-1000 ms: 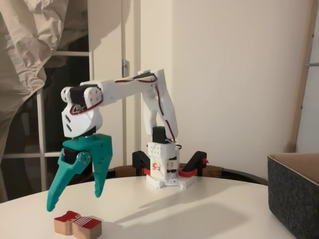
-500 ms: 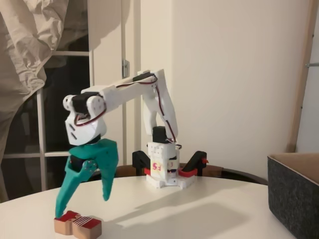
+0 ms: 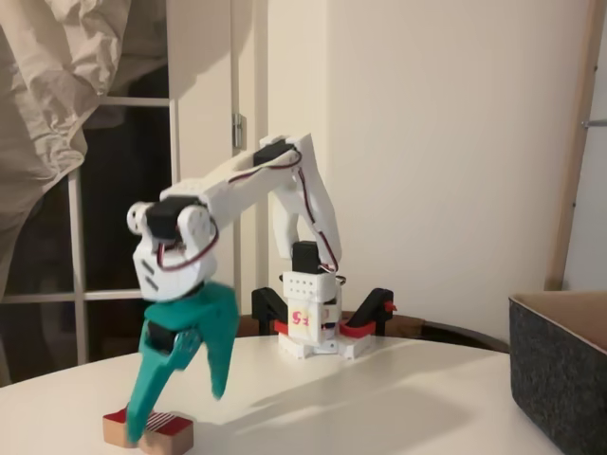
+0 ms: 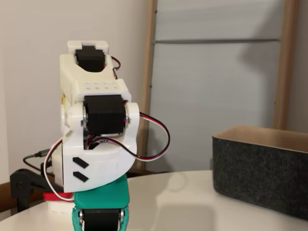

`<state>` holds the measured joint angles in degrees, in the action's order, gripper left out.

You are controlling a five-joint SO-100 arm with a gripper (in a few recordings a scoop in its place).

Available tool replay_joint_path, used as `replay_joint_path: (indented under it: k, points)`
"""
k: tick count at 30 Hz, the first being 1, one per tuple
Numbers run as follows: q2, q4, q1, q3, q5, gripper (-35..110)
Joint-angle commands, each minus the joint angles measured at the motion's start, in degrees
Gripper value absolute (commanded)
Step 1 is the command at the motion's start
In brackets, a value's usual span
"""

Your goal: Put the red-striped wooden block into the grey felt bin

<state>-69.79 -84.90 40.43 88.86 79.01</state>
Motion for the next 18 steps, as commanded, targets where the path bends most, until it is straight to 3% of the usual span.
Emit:
replay_joint_path:
  k: [1,18]
  points:
    - [0.4,1.9,-0.4,0.4,0.3,41]
    - [2.7,11.5,1.8,-0.6,-0.5,40]
